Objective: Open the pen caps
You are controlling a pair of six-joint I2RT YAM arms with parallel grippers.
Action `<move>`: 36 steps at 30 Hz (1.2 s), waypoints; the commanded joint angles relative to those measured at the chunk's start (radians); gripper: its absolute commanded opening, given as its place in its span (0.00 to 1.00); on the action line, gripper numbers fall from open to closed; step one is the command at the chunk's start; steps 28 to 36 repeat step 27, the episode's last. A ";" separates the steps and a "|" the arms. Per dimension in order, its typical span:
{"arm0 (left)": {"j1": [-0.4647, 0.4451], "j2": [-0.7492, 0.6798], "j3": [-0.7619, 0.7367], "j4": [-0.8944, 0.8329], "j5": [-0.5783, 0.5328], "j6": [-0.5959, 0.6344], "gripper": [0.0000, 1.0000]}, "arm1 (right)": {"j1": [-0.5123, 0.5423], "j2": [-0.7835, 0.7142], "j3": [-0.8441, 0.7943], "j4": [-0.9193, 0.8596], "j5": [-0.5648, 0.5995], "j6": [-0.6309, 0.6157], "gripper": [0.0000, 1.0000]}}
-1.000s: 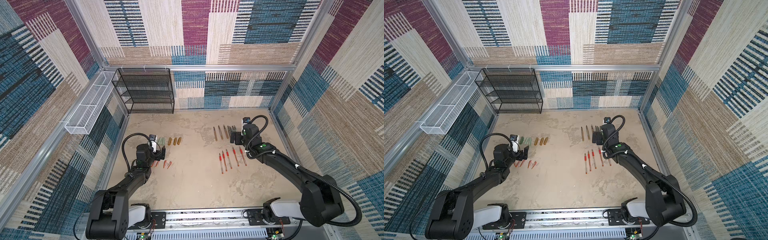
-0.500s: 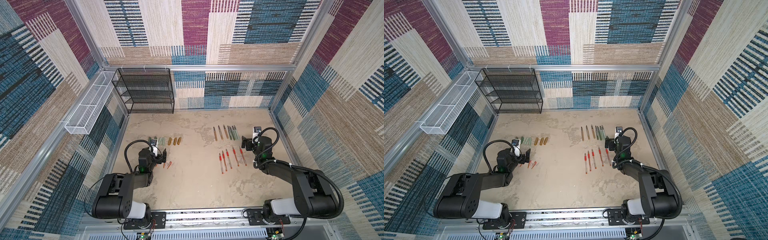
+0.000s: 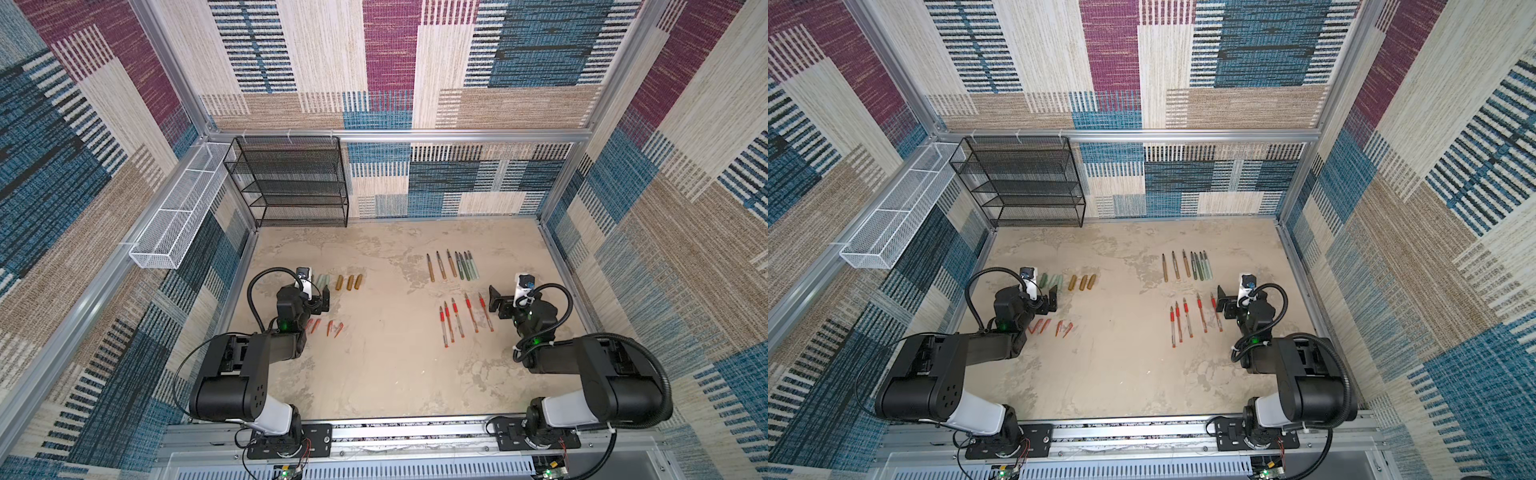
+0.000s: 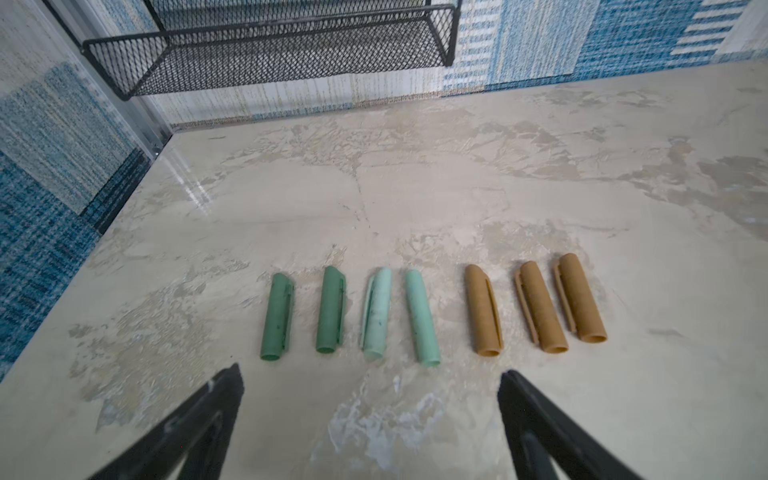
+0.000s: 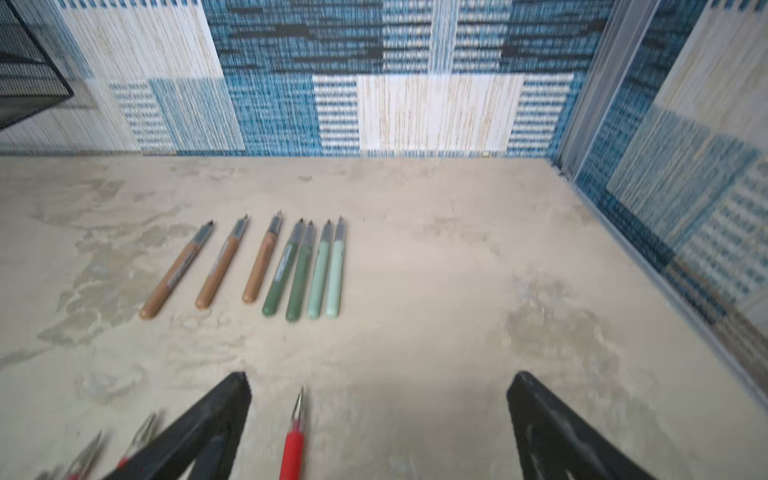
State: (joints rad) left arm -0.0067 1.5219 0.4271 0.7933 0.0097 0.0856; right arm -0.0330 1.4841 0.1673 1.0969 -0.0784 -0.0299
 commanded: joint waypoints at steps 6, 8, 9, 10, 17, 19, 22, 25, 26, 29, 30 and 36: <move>0.010 0.000 0.010 -0.034 0.041 -0.029 0.99 | -0.002 0.054 0.029 0.215 0.061 0.045 1.00; 0.009 0.001 0.010 -0.034 0.040 -0.029 0.99 | -0.001 0.050 0.029 0.206 0.062 0.047 1.00; 0.010 -0.001 0.009 -0.034 0.039 -0.029 0.99 | -0.001 0.049 0.026 0.215 0.062 0.044 1.00; 0.010 0.000 0.010 -0.035 0.041 -0.029 0.99 | -0.002 0.047 0.027 0.209 0.062 0.045 1.00; 0.011 0.000 0.012 -0.037 0.043 -0.030 0.99 | 0.000 0.048 0.060 0.152 -0.024 0.008 1.00; 0.011 0.001 0.012 -0.037 0.044 -0.030 0.99 | 0.001 0.048 0.058 0.155 -0.026 0.008 1.00; 0.011 0.001 0.012 -0.037 0.044 -0.030 0.99 | -0.001 0.051 0.064 0.148 -0.026 0.010 1.00; 0.011 0.001 0.012 -0.037 0.044 -0.030 0.99 | 0.000 0.050 0.062 0.150 -0.026 0.009 1.00; 0.011 0.001 0.012 -0.037 0.045 -0.030 0.99 | 0.001 0.049 0.061 0.152 -0.027 0.008 1.00; 0.011 0.001 0.012 -0.037 0.045 -0.030 0.99 | 0.000 0.047 0.057 0.156 -0.026 0.009 1.00; 0.011 0.001 0.012 -0.037 0.045 -0.030 0.99 | 0.000 0.047 0.057 0.156 -0.026 0.009 1.00; 0.011 0.001 0.012 -0.037 0.045 -0.030 0.99 | 0.000 0.047 0.057 0.156 -0.026 0.009 1.00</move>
